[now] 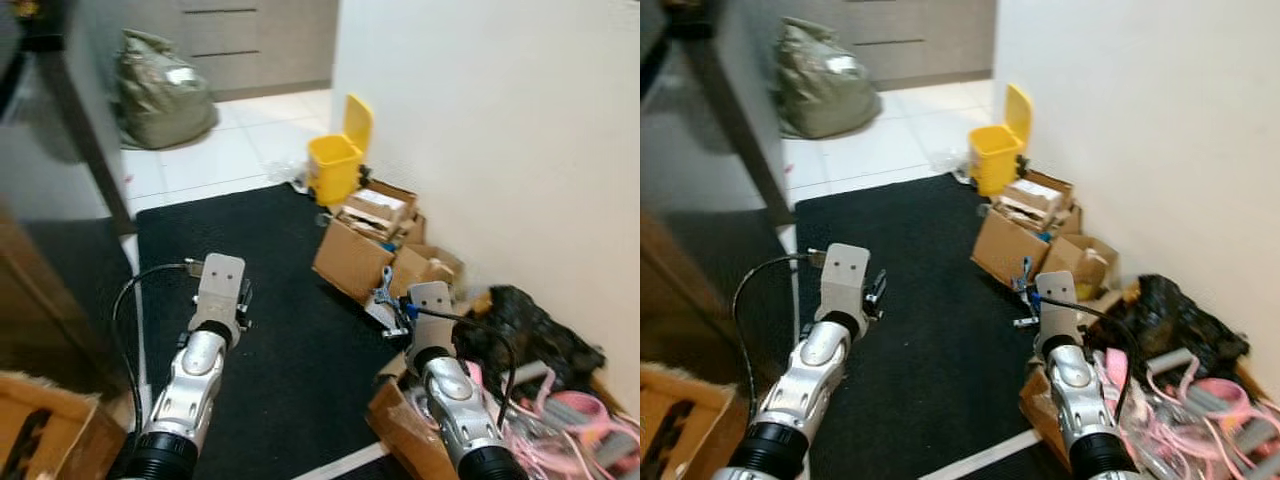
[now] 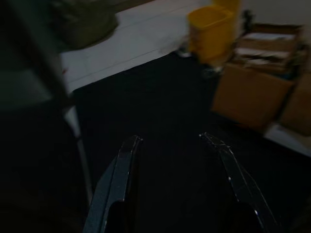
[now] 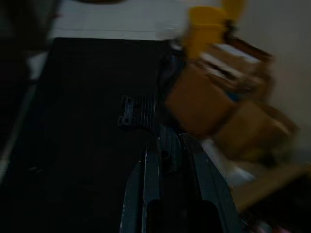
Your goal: Picking trash to rubbish bin
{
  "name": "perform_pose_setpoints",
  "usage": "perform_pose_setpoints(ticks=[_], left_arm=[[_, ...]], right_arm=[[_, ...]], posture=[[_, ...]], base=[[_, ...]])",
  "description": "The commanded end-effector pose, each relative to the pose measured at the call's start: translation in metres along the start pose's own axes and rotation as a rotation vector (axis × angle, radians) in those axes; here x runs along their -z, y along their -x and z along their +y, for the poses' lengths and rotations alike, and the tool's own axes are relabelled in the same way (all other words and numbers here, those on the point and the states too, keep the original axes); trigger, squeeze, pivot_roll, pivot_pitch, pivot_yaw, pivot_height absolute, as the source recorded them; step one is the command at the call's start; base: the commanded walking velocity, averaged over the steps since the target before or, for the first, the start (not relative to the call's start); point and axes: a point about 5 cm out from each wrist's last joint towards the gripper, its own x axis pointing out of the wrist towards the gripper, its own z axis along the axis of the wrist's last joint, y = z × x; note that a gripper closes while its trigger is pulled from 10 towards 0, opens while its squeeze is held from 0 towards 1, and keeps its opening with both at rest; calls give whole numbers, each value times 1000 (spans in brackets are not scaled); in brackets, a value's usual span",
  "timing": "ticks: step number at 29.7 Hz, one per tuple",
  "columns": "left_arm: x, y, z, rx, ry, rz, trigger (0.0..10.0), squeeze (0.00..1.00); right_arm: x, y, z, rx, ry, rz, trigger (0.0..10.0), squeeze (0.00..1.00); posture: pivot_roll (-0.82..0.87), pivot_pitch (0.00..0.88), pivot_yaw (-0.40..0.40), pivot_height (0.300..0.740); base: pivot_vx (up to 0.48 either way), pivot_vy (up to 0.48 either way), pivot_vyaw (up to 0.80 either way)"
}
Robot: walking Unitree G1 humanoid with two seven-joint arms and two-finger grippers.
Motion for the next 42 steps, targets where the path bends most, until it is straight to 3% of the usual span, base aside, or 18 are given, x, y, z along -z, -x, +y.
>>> perform_pose_setpoints(ticks=[1,42], left_arm=[[5,3,4,-10,-14,28,10000,0],[8,7,3,-6,17,36,10000,0]], right_arm=[[5,1,0,-4,5,20,10000,0],[4,0,5,-69,11,12,10000,0]], posture=[[17,78,-17,740],[21,72,-31,740]], base=[[0,0,800],[0,0,800]])
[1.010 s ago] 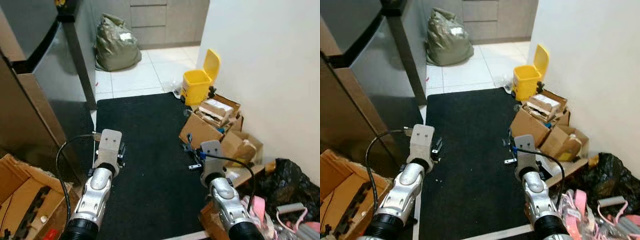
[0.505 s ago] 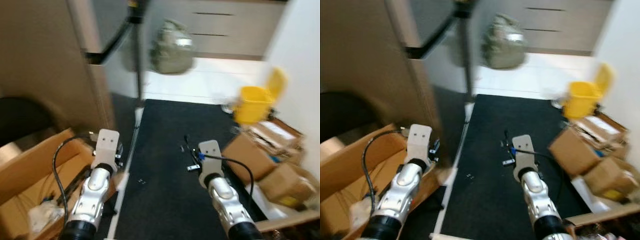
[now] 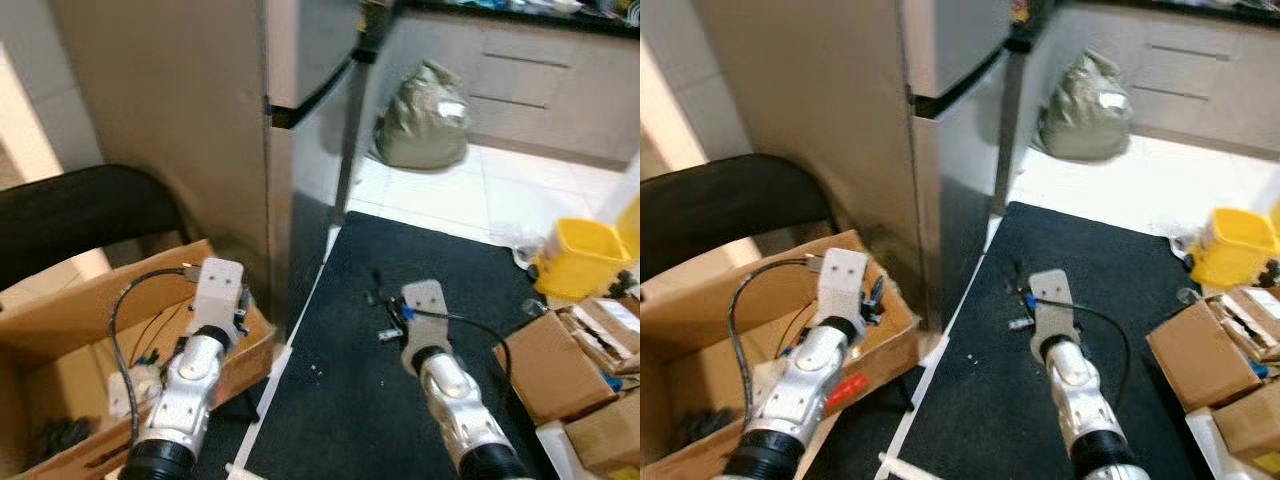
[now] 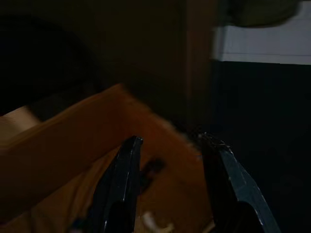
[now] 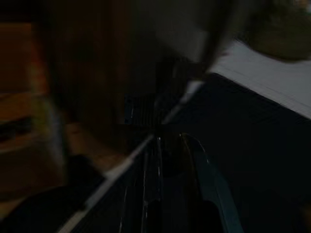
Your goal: Picking trash to rubbish bin
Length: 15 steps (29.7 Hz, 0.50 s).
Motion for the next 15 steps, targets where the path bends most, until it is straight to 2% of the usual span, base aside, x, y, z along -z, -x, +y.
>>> perform_pose_setpoints(ticks=[1,15], left_arm=[[6,3,-3,11,9,24,10000,0],[9,4,-8,20,45,49,10000,0]], right_arm=[[4,2,1,-7,1,15,10000,0],[3,3,0,-12,-1,9,10000,0]], posture=[[19,74,-30,740],[13,85,-35,740]], base=[[0,0,800],[0,0,800]])
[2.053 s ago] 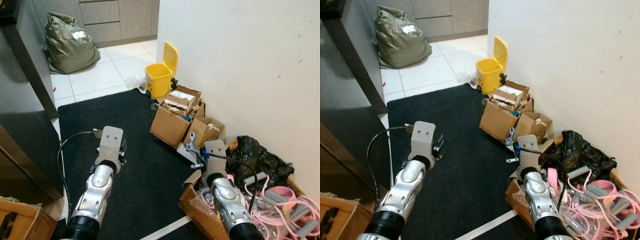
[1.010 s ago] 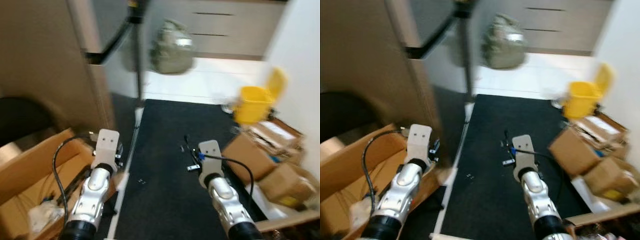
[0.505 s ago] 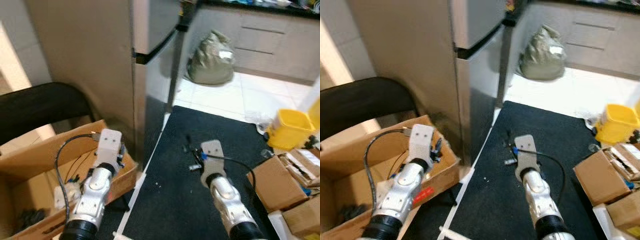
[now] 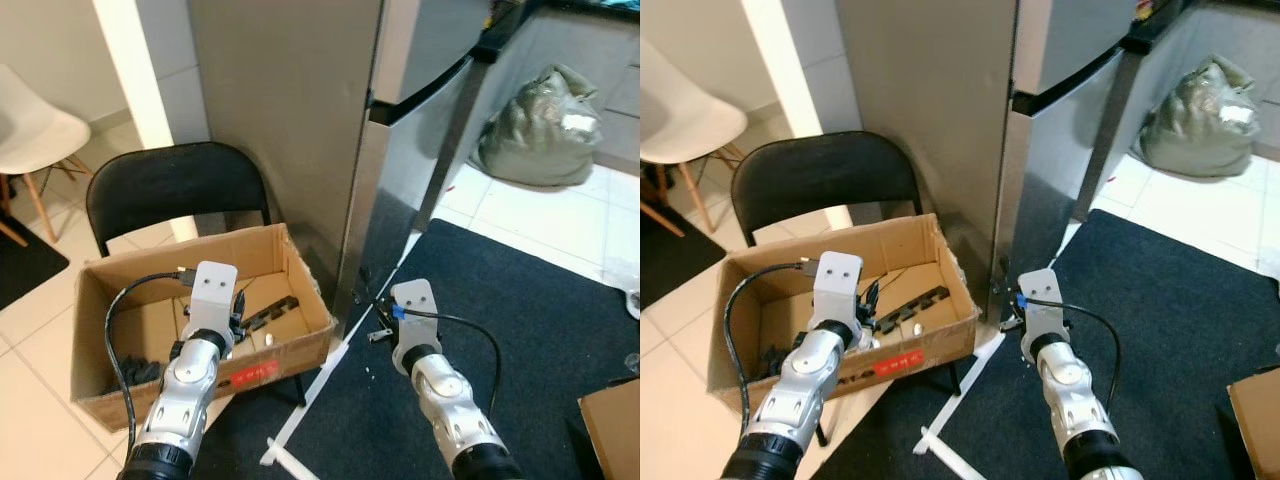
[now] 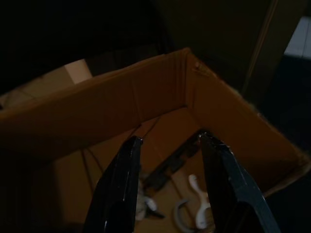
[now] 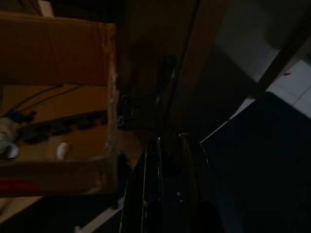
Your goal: Picking trash to rubbish bin
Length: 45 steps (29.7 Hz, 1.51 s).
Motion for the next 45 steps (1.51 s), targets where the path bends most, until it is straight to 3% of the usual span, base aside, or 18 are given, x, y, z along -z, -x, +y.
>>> perform_pose_setpoints(ticks=[1,17,29,45], left_arm=[[6,3,4,-13,7,26,10000,0],[6,4,1,-14,38,30,10000,0],[4,4,-1,-3,69,14,10000,0],[0,2,-2,23,83,7,10000,0]], right_arm=[[0,-1,5,-16,-7,4,10000,0],[0,1,2,-14,-4,8,10000,0],[-1,1,-1,14,-39,6,10000,0],[0,1,1,17,-53,11,10000,0]], posture=[[13,85,-35,740],[-2,97,-43,740],[-6,111,-49,740],[-5,115,-42,740]], base=[[0,0,800],[0,0,800],[0,0,0],[353,0,0]])
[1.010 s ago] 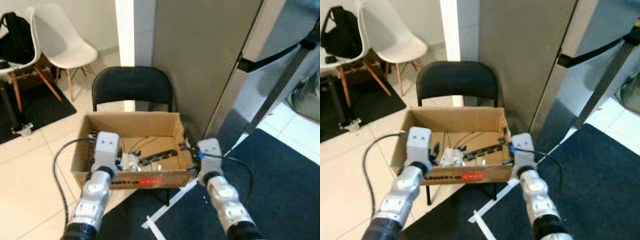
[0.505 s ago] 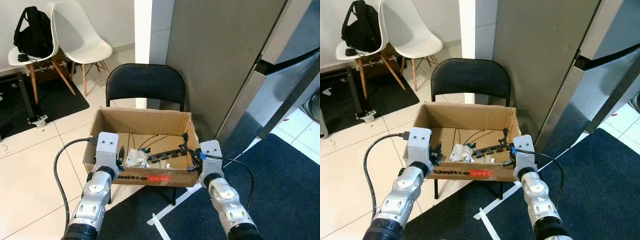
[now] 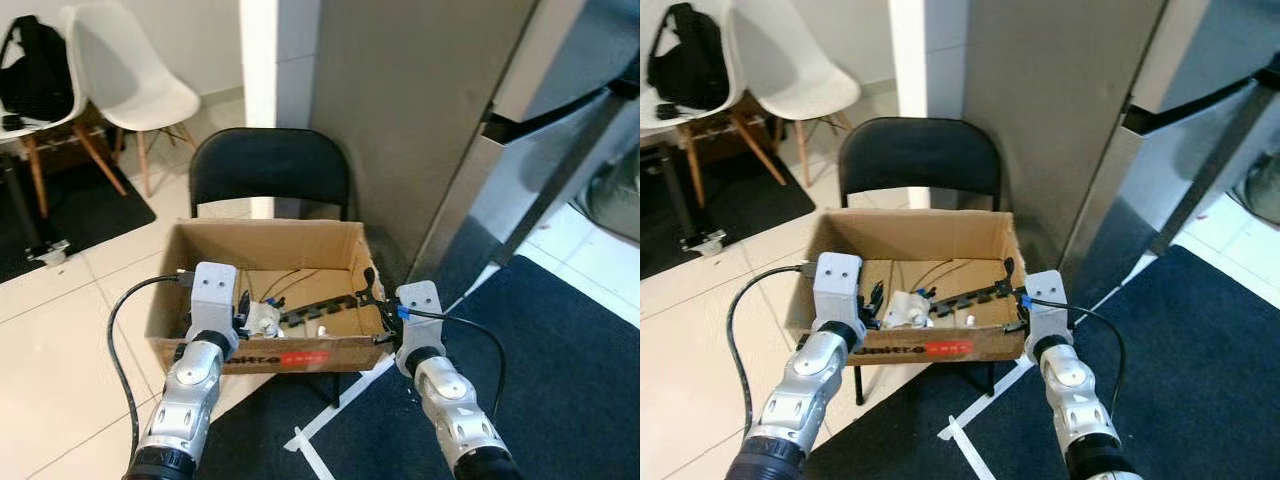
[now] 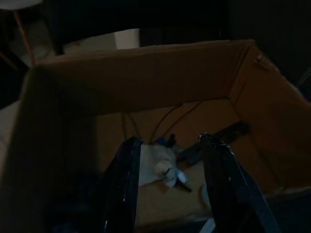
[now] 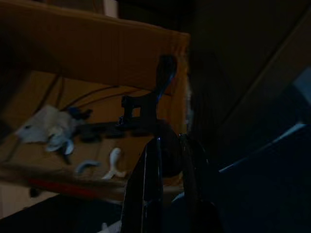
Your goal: Picking trash to rubbish bin
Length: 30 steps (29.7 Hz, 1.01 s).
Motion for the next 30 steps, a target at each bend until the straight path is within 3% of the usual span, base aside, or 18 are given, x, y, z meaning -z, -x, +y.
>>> perform_pose_setpoints(ticks=[1,11,30], left_arm=[[1,0,-2,7,11,11,10000,0],[0,0,-1,3,12,8,10000,0],[5,-3,-5,15,-66,25,10000,0]], right_arm=[[1,0,1,6,-23,9,10000,0],[1,0,1,4,-26,11,10000,0],[-2,-7,5,-70,-6,5,10000,0]], posture=[[-5,115,-42,740],[-2,113,-43,740],[-1,110,-53,740]], base=[[379,0,0],[373,0,0],[0,0,0]])
